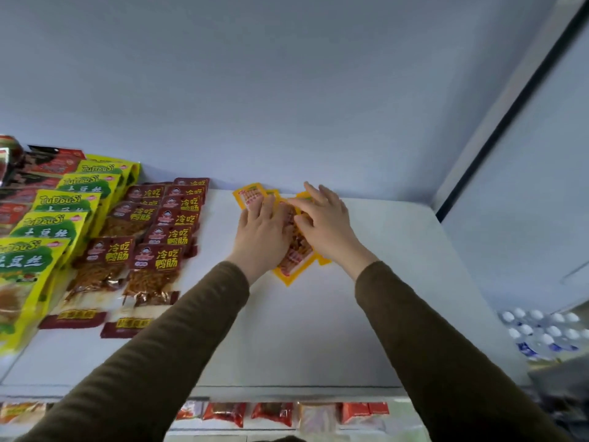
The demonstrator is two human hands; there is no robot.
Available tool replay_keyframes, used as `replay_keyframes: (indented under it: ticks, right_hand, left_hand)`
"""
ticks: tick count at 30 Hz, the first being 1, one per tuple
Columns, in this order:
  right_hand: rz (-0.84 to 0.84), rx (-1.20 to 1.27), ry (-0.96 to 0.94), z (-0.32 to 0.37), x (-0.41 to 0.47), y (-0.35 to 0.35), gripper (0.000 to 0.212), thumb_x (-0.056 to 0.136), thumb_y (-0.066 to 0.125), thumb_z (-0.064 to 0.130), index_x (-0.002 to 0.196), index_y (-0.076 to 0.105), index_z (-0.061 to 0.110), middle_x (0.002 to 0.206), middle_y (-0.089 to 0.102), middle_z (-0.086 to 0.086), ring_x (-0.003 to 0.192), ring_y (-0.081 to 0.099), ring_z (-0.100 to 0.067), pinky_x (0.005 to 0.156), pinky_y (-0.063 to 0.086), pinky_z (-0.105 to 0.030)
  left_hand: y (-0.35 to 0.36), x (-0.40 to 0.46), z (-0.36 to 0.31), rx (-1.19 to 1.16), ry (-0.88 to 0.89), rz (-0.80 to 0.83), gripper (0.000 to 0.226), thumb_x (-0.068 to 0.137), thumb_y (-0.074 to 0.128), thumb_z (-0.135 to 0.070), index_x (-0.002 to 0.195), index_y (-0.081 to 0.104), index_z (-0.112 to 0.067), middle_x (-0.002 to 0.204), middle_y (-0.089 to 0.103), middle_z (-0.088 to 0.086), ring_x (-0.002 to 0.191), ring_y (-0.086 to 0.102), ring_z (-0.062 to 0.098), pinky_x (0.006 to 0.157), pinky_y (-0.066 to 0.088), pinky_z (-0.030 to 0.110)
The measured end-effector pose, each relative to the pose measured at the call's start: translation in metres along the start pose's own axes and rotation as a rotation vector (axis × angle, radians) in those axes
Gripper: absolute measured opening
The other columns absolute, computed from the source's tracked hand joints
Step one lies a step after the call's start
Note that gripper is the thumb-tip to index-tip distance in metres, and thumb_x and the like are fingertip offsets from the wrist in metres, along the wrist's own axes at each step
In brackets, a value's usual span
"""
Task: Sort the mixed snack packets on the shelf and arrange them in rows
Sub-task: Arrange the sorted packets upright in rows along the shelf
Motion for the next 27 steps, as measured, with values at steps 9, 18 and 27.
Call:
replay_keyframes:
  ticks: [9,18,27]
  right_hand:
    - [0.07,-0.067,0.071,-0.032,0.008,0.025,0.043,0.105,0.037,0.039,0.148,0.045,0.036,0.167,0.017,0.005,0.152,0.011,-0.025,0.113,0.035,-0.049]
    - [-0.009,-0.192,0.105,-0.038,-0.011,0.007,0.041,0.105,0.041,0.037,0.145,0.047,0.031,0.164,0.025,0.003,0.152,0.015,-0.026,0.12,0.01,-0.06]
    - [0.139,0.701,0.377,0.028,0.002,0.051,0.064,0.104,0.053,0.03,0.159,0.022,0.028,0.164,0.03,-0.005,0.149,0.031,-0.028,0.113,0.035,-0.039]
  left_hand:
    - [0.025,0.0,0.007,0.066,-0.023,0.025,0.058,0.105,0.026,-0.056,0.159,0.03,-0.034,0.17,0.021,0.003,0.158,0.01,0.029,0.125,0.017,0.053]
    - [0.009,-0.037,0.034,0.006,0.182,0.084,0.055,0.107,0.034,-0.052,0.159,0.029,-0.036,0.169,0.02,-0.005,0.158,0.005,0.023,0.129,0.011,0.046]
    - [-0.013,-0.015,0.068,-0.834,-0.423,-0.023,0.062,0.106,0.048,-0.037,0.162,0.021,-0.026,0.164,0.027,0.01,0.148,0.033,0.031,0.118,0.035,0.054]
Point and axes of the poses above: each hand's wrist, its own x-axis towards the middle knuckle, its own y-axis out of the palm, z = x × y, the point moved 6 cm from there along x, towards the middle knuckle
